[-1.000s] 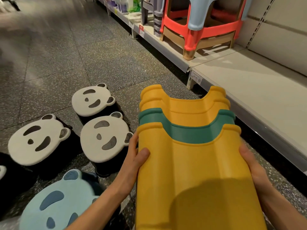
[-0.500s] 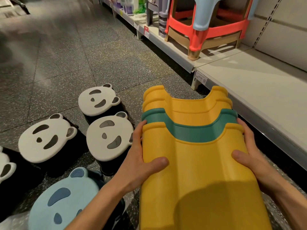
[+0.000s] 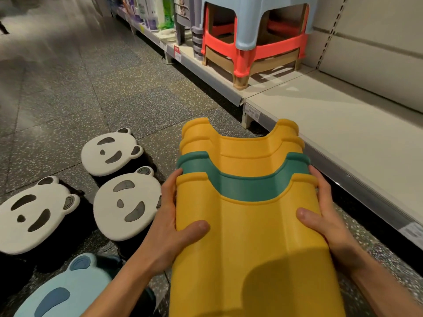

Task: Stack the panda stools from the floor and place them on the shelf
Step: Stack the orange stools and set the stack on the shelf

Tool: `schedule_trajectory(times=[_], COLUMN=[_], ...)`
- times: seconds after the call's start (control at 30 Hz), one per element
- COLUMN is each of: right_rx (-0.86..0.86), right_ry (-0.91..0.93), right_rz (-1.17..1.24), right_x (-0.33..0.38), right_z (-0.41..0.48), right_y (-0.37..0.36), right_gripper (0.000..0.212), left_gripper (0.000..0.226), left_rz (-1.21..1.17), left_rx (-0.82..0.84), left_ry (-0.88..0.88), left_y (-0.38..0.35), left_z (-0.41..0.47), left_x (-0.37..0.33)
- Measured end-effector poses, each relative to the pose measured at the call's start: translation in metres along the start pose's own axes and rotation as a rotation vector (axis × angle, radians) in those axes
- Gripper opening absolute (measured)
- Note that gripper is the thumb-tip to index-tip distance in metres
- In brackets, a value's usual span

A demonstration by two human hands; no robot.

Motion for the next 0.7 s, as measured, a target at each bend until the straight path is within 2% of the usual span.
schedule_trajectory(times=[0.23, 0.4, 0.53, 0.7], right_rx=[-0.040, -0.087, -0.124, -0.189], right_ry=[0.104, 0.190, 0.255, 0.254], right_rz=[0.013, 0.034, 0.081, 0.143], right_x=[0.046, 0.112, 0.165, 0.200], right_z=[0.017, 0.034, 0.037, 0.036], right_y=[0.011, 0.032, 0.056, 0.091], right_gripper=[0.104, 0.104, 0.099, 0.100], left_gripper=[0.120, 0.099, 0.110, 0.111], left_rz=[0.001, 0.015, 0.042, 0.033], left_rx=[-0.002, 0.025, 0.064, 0.108], left_ry=[-0.114, -0.221, -0.264, -0.286], left_y=[0.004, -0.003, -0.018, -0.045], left_z=[0.034, 0.076, 0.101, 0.129], left_x=[-0.045, -0.113, -0.174, -0.222])
Point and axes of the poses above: each hand's wrist, its own z-axis towards the middle knuckle, its own y-axis out of the back of the hand, x = y × z, the point moved 10 cm from there along z, towards the middle knuckle
